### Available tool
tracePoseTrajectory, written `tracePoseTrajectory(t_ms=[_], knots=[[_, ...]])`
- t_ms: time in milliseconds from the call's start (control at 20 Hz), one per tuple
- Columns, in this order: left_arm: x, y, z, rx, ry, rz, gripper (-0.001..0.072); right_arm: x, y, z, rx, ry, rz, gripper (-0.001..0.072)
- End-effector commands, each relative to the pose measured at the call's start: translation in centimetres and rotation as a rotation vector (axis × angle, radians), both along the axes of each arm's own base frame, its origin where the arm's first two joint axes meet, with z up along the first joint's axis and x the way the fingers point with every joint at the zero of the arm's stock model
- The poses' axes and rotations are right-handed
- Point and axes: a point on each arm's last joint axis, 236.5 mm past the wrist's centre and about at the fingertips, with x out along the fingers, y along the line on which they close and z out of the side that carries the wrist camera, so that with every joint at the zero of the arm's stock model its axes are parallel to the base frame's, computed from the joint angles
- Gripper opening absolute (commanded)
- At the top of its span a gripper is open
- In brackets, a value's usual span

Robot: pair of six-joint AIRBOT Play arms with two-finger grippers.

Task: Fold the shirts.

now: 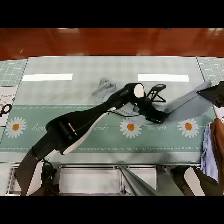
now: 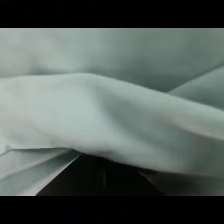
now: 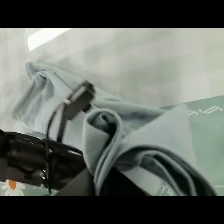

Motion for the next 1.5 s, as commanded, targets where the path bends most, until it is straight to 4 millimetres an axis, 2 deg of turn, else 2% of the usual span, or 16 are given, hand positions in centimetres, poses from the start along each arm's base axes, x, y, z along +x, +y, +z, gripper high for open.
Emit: tracePoseTrajectory(t_ms=[0,100,150,250,300,400,550,650,750,850,950,1050,1200,1300,1450], knots=[[-1.2,-0.5,0.8,-0.023,0.037,-0.022,0.0019,0.0,0.2,0.2,0.008,-0.006,0.004,0.0031],[1.9,1.3,2.8,-0.042,0.016,0.013,0.002,0.1,0.2,0.2,0.009,-0.009,0.003,0.003],[4.3,3.1,3.9,-0.04,-0.008,0.037,0.002,0.2,0.2,0.4,0.013,-0.015,0.0,0.0031],[9.4,8.0,5.8,-0.01,-0.064,0.125,0.002,0.8,1.0,1.0,0.033,-0.047,0.01,0.003],[12.1,11.1,6.8,0.006,-0.09,0.188,0.002,1.2,1.8,1.2,0.042,-0.057,0.029,0.003],[16.3,17.6,8.7,0.031,-0.135,0.319,0.002,2.3,4.8,1.2,0.103,-0.062,0.102,0.003],[19.6,26.9,12.1,0.02,-0.208,0.502,0.002,5.4,10.7,1.0,0.182,-0.086,0.201,0.003],[20.1,33.0,13.8,0.021,-0.256,0.628,0.002,7.5,15.3,0.5,0.207,-0.09,0.263,0.003],[19.1,38.4,14.4,0.036,-0.287,0.723,0.002,9.5,20.0,-0.5,0.238,-0.077,0.323,0.003],[17.3,42.3,14.3,0.056,-0.3,0.794,0.002,10.8,24.3,-2.4,0.254,-0.037,0.386,0.0031],[15.5,45.0,13.7,0.073,-0.294,0.861,0.002,11.7,27.8,-4.8,0.257,0.011,0.441,0.003],[14.0,46.5,12.9,0.086,-0.29,0.899,0.002,12.5,30.3,-6.9,0.267,0.051,0.471,0.0031],[12.6,46.8,11.7,0.098,-0.264,0.907,0.002,13.6,32.3,-9.4,0.276,0.093,0.491,0.0031],[12.2,46.4,10.9,0.101,-0.247,0.904,0.002,13.8,33.1,-10.6,0.287,0.118,0.494,0.0031],[12.3,46.5,10.3,0.096,-0.239,0.924,0.002,14.2,33.2,-12.4,0.282,0.145,0.485,0.0031]])
